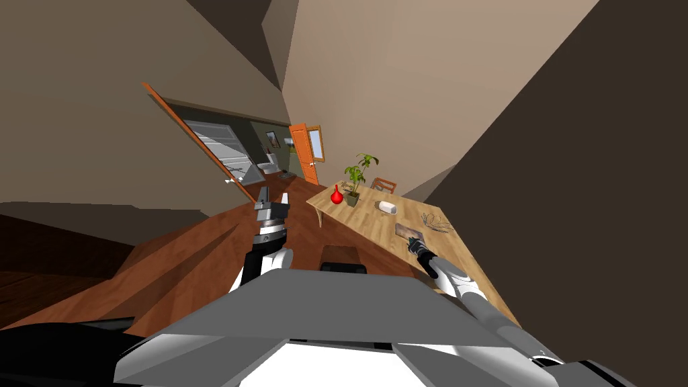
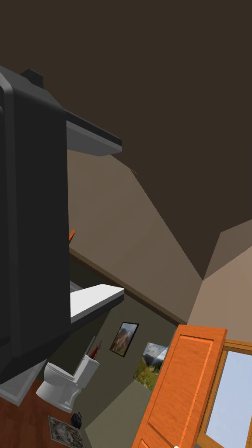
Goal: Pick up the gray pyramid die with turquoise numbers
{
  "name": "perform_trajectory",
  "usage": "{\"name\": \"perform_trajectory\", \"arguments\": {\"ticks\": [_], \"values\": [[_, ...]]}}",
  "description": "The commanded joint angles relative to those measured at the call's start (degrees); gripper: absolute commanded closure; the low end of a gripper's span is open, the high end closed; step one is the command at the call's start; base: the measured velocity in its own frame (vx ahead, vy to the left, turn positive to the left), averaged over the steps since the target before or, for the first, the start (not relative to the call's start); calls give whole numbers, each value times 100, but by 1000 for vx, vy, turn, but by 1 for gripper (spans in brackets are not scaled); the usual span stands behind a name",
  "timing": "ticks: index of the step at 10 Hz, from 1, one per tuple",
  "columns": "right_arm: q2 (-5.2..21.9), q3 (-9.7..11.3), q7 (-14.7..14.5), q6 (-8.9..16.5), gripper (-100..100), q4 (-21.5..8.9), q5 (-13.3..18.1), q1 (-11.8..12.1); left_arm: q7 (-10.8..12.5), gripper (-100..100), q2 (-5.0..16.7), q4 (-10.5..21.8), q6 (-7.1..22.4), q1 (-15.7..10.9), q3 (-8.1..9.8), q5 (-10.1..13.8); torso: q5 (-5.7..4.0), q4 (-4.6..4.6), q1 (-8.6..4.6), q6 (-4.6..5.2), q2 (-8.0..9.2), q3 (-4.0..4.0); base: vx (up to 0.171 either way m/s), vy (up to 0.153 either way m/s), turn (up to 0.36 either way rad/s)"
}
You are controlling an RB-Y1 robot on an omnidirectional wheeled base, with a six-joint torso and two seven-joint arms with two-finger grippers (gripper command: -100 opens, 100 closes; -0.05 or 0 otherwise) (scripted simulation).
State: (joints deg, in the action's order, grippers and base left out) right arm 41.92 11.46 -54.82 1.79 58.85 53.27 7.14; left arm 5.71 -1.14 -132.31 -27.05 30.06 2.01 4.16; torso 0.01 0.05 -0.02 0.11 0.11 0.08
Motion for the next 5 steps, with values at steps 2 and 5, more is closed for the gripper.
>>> {"name": "perform_trajectory", "arguments": {"ticks": [2,5], "values": [[0,0,-1,0,0,0,1,0,0,0,0,0,0,0,0,0,0,0,0,0,0,0,0,0,0],[188,77,3,-148,100,314,-7,157,0,0,-1,0,0,1,0,0,5,-3,25,14,-10,-6,54,68,-249]]}}
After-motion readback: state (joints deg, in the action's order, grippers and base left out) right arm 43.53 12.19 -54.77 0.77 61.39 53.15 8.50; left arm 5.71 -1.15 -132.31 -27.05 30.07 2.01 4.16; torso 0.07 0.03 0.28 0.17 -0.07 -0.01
